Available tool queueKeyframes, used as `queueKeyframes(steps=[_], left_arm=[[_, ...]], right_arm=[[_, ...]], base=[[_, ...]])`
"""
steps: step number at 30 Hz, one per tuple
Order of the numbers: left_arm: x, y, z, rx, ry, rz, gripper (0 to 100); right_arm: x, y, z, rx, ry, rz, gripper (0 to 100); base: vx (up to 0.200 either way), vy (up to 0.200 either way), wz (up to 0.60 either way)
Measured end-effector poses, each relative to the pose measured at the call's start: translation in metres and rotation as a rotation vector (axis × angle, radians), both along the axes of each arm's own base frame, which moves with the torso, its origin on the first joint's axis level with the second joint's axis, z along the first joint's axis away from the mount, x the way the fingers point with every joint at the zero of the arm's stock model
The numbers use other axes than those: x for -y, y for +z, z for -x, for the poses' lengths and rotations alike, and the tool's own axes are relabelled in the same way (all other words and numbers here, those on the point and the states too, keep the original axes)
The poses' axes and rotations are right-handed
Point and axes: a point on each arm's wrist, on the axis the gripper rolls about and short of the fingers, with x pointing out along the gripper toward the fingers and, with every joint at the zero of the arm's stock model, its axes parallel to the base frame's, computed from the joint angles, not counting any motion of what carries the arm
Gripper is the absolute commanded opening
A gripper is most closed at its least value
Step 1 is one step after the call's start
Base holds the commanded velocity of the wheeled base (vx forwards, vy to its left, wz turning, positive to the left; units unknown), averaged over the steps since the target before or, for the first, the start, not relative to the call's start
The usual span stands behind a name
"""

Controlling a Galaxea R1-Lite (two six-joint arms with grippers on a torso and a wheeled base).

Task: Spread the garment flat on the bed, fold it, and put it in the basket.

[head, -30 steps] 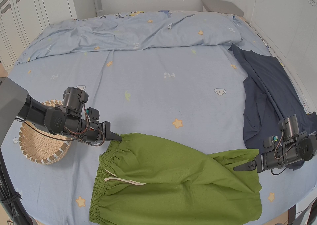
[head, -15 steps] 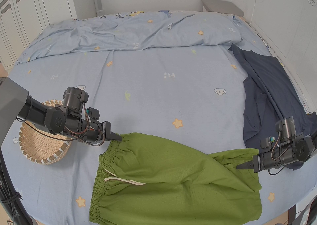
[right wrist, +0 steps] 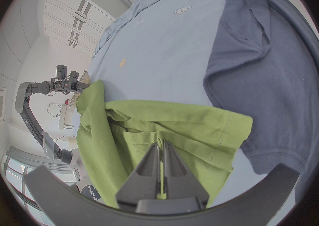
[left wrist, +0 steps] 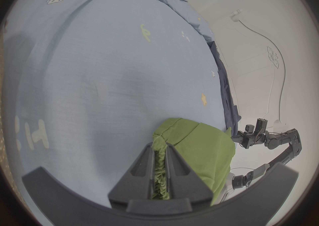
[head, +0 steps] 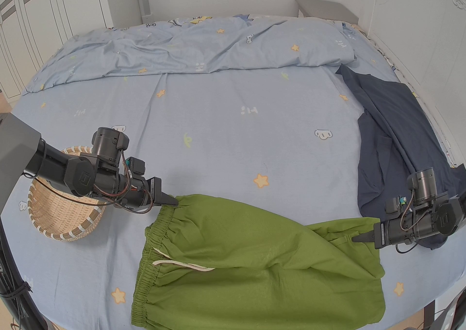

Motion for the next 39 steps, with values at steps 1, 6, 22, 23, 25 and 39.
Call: queueKeyframes(steps=[1,6,22,23,25,39], left_arm=[[-0.001,0.001,0.0,0.002,0.002,0.0,0],[-0.006,0.014,0.003,0.033,0.016,0.008,0],[-0.035,0.048,0.005,0.133,0.096,0.028,0],[-0.036,0.05,0.004,0.139,0.1,0.029,0],[-0.037,0.053,0.002,0.153,0.107,0.031,0],[-0.057,0.076,-0.025,0.257,0.172,0.041,0]], right_arm=[[0.0,0.002,0.0,0.007,-0.002,-0.001,0],[0.0,0.028,-0.001,0.079,-0.042,-0.033,0],[-0.003,0.121,-0.042,0.336,-0.136,-0.085,0],[-0.004,0.127,-0.046,0.349,-0.136,-0.087,0],[-0.005,0.136,-0.053,0.373,-0.137,-0.09,0],[-0.013,0.159,-0.121,0.483,-0.147,-0.095,0]], base=[[0.0,0.0,0.0],[0.0,0.0,0.0],[0.0,0.0,0.0],[0.0,0.0,0.0],[0.0,0.0,0.0],[0.0,0.0,0.0]])
